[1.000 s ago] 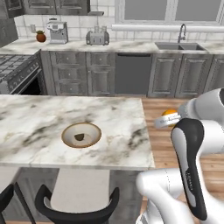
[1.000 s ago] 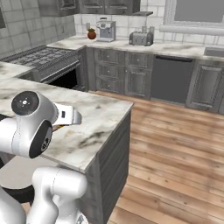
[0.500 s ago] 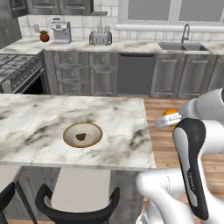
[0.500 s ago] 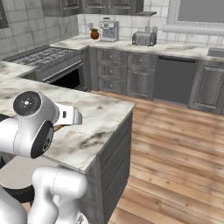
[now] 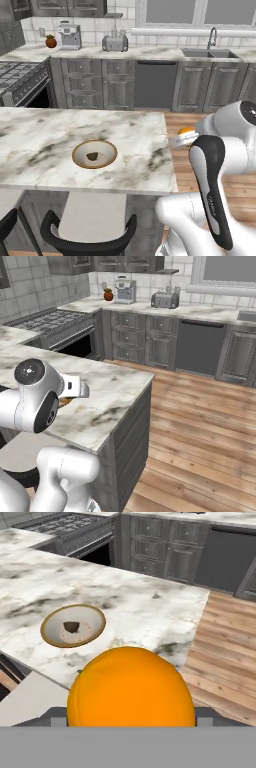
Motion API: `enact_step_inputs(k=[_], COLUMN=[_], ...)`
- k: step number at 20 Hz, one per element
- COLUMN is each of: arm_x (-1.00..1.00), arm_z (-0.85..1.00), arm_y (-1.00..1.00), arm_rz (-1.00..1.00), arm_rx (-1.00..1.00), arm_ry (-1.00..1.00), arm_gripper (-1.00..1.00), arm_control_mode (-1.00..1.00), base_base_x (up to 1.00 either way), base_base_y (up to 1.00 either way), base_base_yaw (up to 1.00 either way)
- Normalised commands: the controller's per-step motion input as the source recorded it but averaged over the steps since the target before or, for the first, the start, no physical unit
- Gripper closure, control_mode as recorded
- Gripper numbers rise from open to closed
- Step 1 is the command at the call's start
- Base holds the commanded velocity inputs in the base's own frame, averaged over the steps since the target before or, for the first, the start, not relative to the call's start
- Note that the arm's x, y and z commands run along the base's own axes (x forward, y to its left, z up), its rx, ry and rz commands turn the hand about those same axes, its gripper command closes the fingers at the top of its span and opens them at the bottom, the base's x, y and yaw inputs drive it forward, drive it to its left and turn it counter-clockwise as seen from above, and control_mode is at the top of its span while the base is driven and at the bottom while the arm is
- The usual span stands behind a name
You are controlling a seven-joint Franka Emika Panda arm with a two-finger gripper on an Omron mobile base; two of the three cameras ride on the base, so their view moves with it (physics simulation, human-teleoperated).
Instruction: Retrieve the kiwi and orange from the fridge and place them into the bowl on the dining table.
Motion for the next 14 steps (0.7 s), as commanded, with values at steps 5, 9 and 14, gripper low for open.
enact_step_inputs(k=[5,9,14], arm_x=[0.25,0.26,0.33], arm_z=[-0.27,-0.16,-0.15], arm_y=[0.64,0.58,0.56], arm_rz=[0.03,0.06,0.11], arm_rx=[-0.05,0.0,0.0], arm_ry=[0.07,0.07,0.11], arm_gripper=[1.0,1.0,1.0], arm_control_mode=[-1.0,-1.0,-1.0], base_base_x=[0.0,0.0,0.0], base_base_y=[0.0,0.0,0.0], base_base_yaw=[0.0,0.0,0.0])
